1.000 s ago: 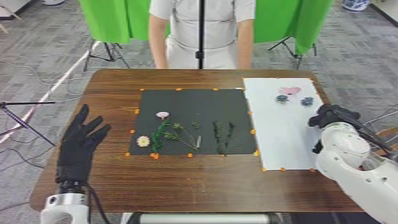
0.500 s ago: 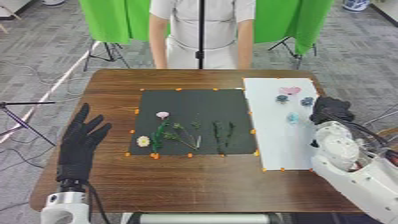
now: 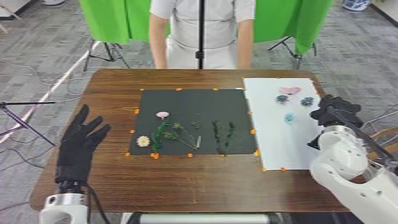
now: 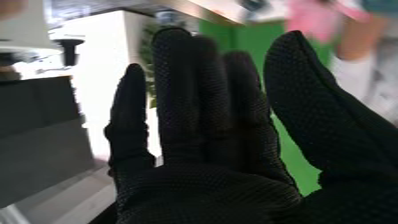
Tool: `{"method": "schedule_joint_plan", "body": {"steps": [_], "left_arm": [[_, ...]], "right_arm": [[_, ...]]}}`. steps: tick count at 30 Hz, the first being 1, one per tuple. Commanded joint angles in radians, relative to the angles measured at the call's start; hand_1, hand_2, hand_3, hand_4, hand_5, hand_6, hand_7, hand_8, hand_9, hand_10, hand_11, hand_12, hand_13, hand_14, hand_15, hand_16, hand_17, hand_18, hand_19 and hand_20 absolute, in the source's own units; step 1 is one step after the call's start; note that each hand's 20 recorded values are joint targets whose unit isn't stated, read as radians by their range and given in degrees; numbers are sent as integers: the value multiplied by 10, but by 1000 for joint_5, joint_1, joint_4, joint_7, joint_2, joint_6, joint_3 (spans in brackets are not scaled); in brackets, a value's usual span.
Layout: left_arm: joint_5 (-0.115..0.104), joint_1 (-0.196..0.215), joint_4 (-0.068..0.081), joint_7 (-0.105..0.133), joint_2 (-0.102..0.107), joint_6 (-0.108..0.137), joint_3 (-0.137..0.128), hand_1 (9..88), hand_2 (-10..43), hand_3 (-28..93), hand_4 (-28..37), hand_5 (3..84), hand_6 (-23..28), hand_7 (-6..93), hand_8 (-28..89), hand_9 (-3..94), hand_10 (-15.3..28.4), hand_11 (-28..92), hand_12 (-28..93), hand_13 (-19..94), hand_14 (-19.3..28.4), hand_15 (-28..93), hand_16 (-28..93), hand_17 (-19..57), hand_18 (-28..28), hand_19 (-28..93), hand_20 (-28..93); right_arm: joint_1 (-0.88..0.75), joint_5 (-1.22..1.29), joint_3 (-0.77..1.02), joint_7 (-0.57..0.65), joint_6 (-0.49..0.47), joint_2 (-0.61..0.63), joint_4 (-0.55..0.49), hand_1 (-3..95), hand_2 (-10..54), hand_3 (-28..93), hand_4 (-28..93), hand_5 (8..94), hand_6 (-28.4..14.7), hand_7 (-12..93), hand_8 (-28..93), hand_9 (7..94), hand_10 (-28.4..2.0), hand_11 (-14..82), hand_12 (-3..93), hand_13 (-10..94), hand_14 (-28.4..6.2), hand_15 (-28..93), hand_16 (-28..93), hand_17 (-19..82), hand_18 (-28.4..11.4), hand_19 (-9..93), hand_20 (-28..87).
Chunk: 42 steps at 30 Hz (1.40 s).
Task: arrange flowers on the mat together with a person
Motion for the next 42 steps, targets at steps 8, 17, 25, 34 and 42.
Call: {"method": "schedule_joint_plan", "body": {"steps": [8, 17, 25, 34, 42], "left_arm": [[-10, 2, 4, 7, 4, 13, 3, 209, 47, 769, -283, 261, -3, 112, -97, 307, 142, 142, 114, 252, 203, 304, -41, -85, 254, 506, 55], [-8, 12, 2, 0, -6, 10, -5, 212, 47, 769, -283, 260, -3, 111, -97, 306, 143, 141, 113, 251, 203, 304, -41, -85, 254, 506, 55], [-9, 23, -4, 1, -8, 13, -14, 212, 48, 768, -283, 261, -2, 112, -97, 307, 143, 142, 113, 252, 203, 305, -41, -85, 254, 506, 54], [-20, 58, -28, 29, 7, 34, -45, 211, 47, 768, -283, 262, -1, 111, -96, 307, 144, 142, 113, 252, 204, 303, -42, -85, 254, 506, 54], [-45, 71, -26, 28, 10, 30, -54, 212, 47, 769, -283, 263, 0, 110, -96, 306, 143, 141, 113, 251, 203, 304, -42, -85, 254, 507, 54]], "right_arm": [[87, 58, -122, -89, -105, -56, 4, 386, -95, 739, -248, 439, 31, 215, -132, 521, -170, 207, 168, 506, -130, 558, 137, 123, -254, 632, 362], [175, -59, -288, -53, 8, -42, 82, 461, -95, 697, -261, 597, 62, 220, -112, 632, -125, 228, 166, 581, -98, 540, 154, 155, -246, 644, 368], [174, -111, -303, -29, 93, -30, 88, 621, -95, 595, -280, 818, 50, 222, 8, 905, -31, 99, 370, 746, -3, 476, 340, 241, -191, 703, 398], [280, -115, -354, -119, 168, -71, -43, 626, -95, 605, -282, 824, 43, 222, 17, 910, -23, 103, 381, 761, -4, 492, 344, 251, -182, 714, 401], [546, -36, -610, -315, 140, -278, -57, 622, -95, 617, -282, 816, 41, 226, 24, 909, -24, 103, 386, 755, -5, 494, 348, 248, -179, 713, 399]]}}
